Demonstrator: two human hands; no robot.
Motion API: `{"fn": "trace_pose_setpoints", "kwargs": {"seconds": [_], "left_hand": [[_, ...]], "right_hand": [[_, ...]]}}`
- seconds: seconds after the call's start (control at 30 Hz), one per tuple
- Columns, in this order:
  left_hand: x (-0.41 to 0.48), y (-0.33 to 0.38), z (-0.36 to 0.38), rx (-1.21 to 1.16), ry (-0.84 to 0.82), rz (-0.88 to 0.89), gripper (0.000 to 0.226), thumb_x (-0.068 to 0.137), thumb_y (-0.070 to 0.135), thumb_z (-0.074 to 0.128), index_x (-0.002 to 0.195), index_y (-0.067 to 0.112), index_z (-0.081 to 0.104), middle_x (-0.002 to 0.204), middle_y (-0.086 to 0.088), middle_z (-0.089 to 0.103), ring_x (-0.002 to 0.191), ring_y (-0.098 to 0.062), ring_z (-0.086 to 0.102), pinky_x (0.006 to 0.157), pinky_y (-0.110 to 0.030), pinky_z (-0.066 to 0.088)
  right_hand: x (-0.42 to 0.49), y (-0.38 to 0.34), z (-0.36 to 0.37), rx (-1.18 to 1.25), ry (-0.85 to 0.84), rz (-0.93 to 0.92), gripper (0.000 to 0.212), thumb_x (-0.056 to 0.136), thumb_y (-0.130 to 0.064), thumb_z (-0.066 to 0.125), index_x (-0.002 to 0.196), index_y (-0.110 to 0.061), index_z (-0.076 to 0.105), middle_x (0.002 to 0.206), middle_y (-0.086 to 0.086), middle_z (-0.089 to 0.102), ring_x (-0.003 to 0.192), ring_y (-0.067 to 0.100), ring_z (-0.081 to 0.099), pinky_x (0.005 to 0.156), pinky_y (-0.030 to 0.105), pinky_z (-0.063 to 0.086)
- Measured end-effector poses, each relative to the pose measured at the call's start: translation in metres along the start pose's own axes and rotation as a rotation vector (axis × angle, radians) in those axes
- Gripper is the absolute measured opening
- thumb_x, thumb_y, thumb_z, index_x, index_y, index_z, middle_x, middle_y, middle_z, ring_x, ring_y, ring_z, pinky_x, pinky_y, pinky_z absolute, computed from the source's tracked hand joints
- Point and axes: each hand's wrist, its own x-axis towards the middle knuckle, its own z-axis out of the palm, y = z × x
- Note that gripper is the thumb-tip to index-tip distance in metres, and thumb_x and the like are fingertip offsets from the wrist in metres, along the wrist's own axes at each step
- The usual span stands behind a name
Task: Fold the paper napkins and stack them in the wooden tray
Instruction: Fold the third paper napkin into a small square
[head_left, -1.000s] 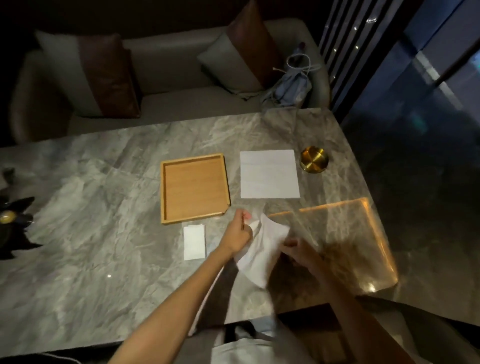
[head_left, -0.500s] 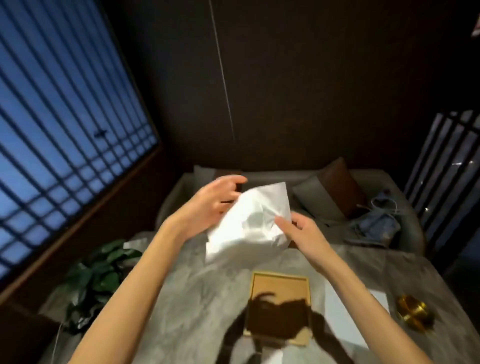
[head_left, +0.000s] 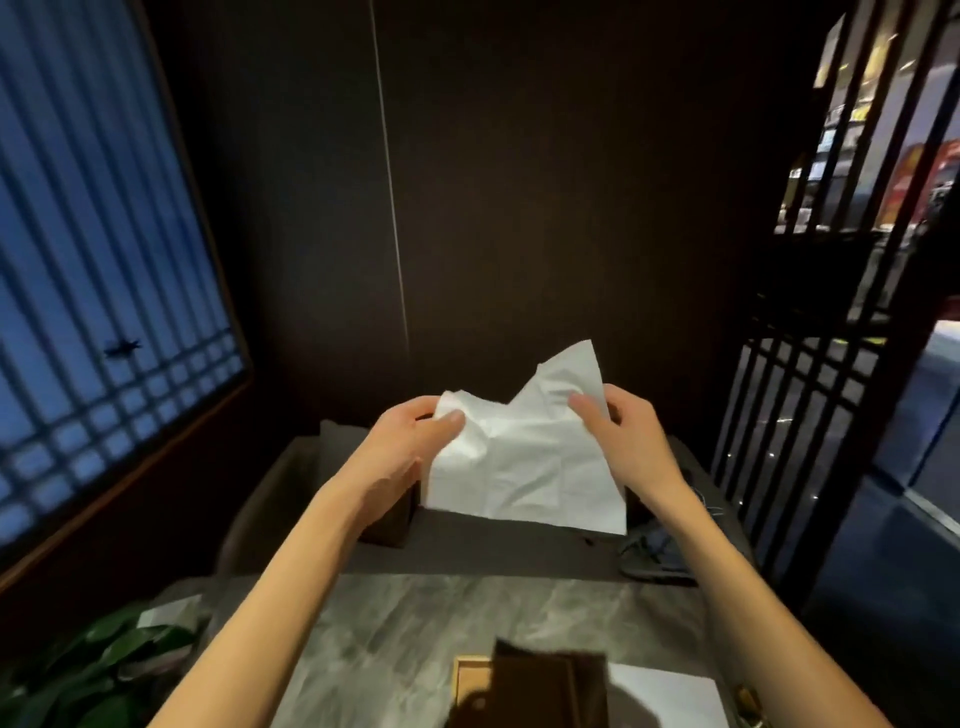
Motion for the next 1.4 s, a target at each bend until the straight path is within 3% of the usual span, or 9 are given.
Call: {"fn": "trace_pose_setpoints", "kwargs": {"seconds": [0.13, 0.3, 0.5, 0.63, 0.8, 0.9, 1.07, 1.27, 1.4], "left_hand": [[0.014, 0.000, 0.007, 0.019, 0.064, 0.087, 0.016, 0.083, 0.032, 0.073, 0.099, 0.038, 0.074, 0.102, 0.005, 0.079, 0.096, -0.019, 0.076, 0.084, -0.040, 0.063], [0.017, -0.006, 0.009, -0.050, 0.060, 0.132, 0.019, 0.090, 0.036, 0.071, 0.108, 0.032, 0.069, 0.104, 0.011, 0.077, 0.095, -0.013, 0.076, 0.068, -0.025, 0.062], [0.014, -0.006, -0.006, 0.030, 0.083, 0.230, 0.013, 0.094, 0.038, 0.066, 0.107, 0.040, 0.067, 0.106, 0.019, 0.076, 0.097, -0.005, 0.075, 0.072, -0.023, 0.063], [0.010, -0.003, -0.022, 0.060, -0.101, 0.158, 0.033, 0.092, 0.034, 0.071, 0.123, 0.032, 0.061, 0.111, 0.006, 0.077, 0.099, -0.015, 0.076, 0.072, -0.023, 0.061], [0.008, 0.000, -0.036, 0.088, -0.118, 0.146, 0.030, 0.085, 0.034, 0.077, 0.112, 0.044, 0.069, 0.108, -0.014, 0.075, 0.103, -0.039, 0.069, 0.088, -0.043, 0.062], [0.008, 0.007, -0.042, 0.115, -0.090, 0.205, 0.028, 0.088, 0.032, 0.075, 0.110, 0.048, 0.069, 0.109, -0.005, 0.075, 0.103, -0.033, 0.068, 0.084, -0.035, 0.061], [0.005, 0.019, -0.044, 0.105, 0.026, 0.389, 0.042, 0.097, 0.002, 0.060, 0.106, 0.040, 0.075, 0.112, 0.014, 0.076, 0.109, -0.012, 0.071, 0.075, -0.020, 0.060], [0.001, 0.029, -0.037, 0.064, 0.162, 0.669, 0.039, 0.093, -0.013, 0.058, 0.116, 0.016, 0.070, 0.110, 0.010, 0.077, 0.113, -0.014, 0.070, 0.091, -0.030, 0.060], [0.004, 0.034, -0.039, 0.171, 0.199, 0.722, 0.035, 0.092, -0.018, 0.054, 0.094, 0.011, 0.074, 0.111, -0.004, 0.074, 0.108, -0.025, 0.070, 0.081, -0.024, 0.060]], "right_hand": [[0.003, -0.005, -0.019, 0.010, 0.075, -0.033, 0.028, 0.098, -0.034, 0.061, 0.078, -0.014, 0.062, 0.064, -0.006, 0.058, 0.055, 0.006, 0.050, 0.054, 0.021, 0.038], [-0.002, -0.011, -0.023, 0.140, -0.045, 0.070, 0.035, 0.093, -0.029, 0.069, 0.126, -0.032, 0.061, 0.118, -0.011, 0.072, 0.104, 0.008, 0.071, 0.082, 0.032, 0.060], [0.001, -0.020, -0.023, 0.343, -0.166, 0.141, 0.040, 0.087, -0.027, 0.075, 0.124, -0.031, 0.062, 0.118, -0.005, 0.074, 0.104, 0.017, 0.074, 0.073, 0.029, 0.061], [0.005, -0.021, -0.020, 0.392, -0.114, 0.204, 0.029, 0.088, -0.021, 0.075, 0.116, -0.025, 0.070, 0.114, 0.002, 0.076, 0.102, 0.024, 0.074, 0.073, 0.033, 0.062], [0.010, -0.022, -0.022, 0.411, -0.185, 0.271, 0.022, 0.089, -0.018, 0.073, 0.111, -0.023, 0.075, 0.114, 0.006, 0.075, 0.103, 0.025, 0.074, 0.083, 0.038, 0.060], [0.011, -0.021, -0.017, 0.291, -0.111, 0.229, 0.022, 0.092, -0.009, 0.068, 0.099, -0.027, 0.078, 0.106, 0.000, 0.077, 0.105, 0.023, 0.072, 0.094, 0.040, 0.056], [0.015, -0.029, -0.013, 0.156, -0.059, 0.087, 0.029, 0.096, -0.012, 0.062, 0.091, -0.035, 0.079, 0.100, -0.008, 0.078, 0.095, 0.016, 0.074, 0.073, 0.035, 0.063], [0.022, -0.040, -0.011, 0.234, -0.004, -0.078, 0.027, 0.093, -0.009, 0.066, 0.092, -0.033, 0.079, 0.100, -0.004, 0.079, 0.093, 0.016, 0.076, 0.071, 0.032, 0.064], [0.023, -0.045, -0.013, 0.149, 0.006, -0.149, 0.038, 0.094, -0.002, 0.062, 0.076, -0.033, 0.077, 0.092, -0.012, 0.075, 0.090, 0.013, 0.073, 0.060, 0.020, 0.059]]}}
